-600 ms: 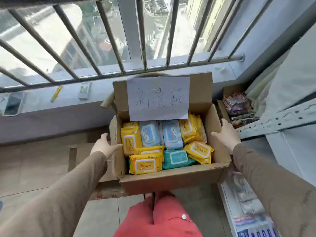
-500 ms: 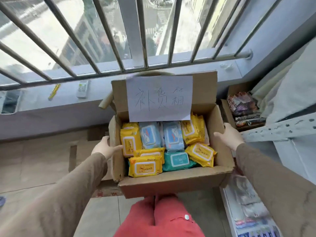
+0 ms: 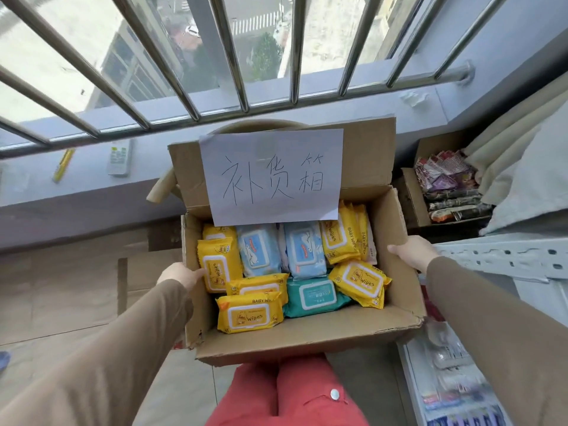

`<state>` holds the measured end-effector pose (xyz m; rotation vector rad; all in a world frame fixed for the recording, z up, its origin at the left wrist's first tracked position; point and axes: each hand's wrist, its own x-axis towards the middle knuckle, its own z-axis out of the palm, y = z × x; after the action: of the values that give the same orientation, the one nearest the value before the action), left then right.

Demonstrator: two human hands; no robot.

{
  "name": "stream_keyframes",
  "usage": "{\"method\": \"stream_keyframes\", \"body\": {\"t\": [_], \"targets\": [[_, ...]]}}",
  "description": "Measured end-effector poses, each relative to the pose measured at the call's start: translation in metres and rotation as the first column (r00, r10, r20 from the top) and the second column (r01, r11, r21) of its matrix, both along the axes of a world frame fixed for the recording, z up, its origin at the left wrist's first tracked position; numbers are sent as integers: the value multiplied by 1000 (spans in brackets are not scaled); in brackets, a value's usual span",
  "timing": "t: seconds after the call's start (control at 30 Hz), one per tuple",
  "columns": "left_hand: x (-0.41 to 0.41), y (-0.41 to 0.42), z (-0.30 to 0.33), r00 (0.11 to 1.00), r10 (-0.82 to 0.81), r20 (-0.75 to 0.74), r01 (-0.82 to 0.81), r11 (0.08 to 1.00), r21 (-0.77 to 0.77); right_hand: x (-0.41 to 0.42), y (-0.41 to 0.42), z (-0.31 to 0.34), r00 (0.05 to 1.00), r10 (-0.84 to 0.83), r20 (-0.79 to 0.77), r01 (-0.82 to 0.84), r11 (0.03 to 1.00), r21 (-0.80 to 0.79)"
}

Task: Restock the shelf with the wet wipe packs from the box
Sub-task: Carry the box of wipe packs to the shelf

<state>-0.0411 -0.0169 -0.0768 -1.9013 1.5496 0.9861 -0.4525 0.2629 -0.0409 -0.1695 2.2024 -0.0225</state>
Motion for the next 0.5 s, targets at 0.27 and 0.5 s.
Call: {"method": "stream_keyframes", "body": {"t": [0.27, 0.5], "targets": [[3, -3, 7, 988, -157, -4, 157, 988, -18, 19, 9, 9, 982, 129, -139, -123, 991, 51], [31, -3, 20, 935, -353, -30, 352, 935, -51, 86, 79, 14, 984, 3, -178, 4, 999, 38]]}}
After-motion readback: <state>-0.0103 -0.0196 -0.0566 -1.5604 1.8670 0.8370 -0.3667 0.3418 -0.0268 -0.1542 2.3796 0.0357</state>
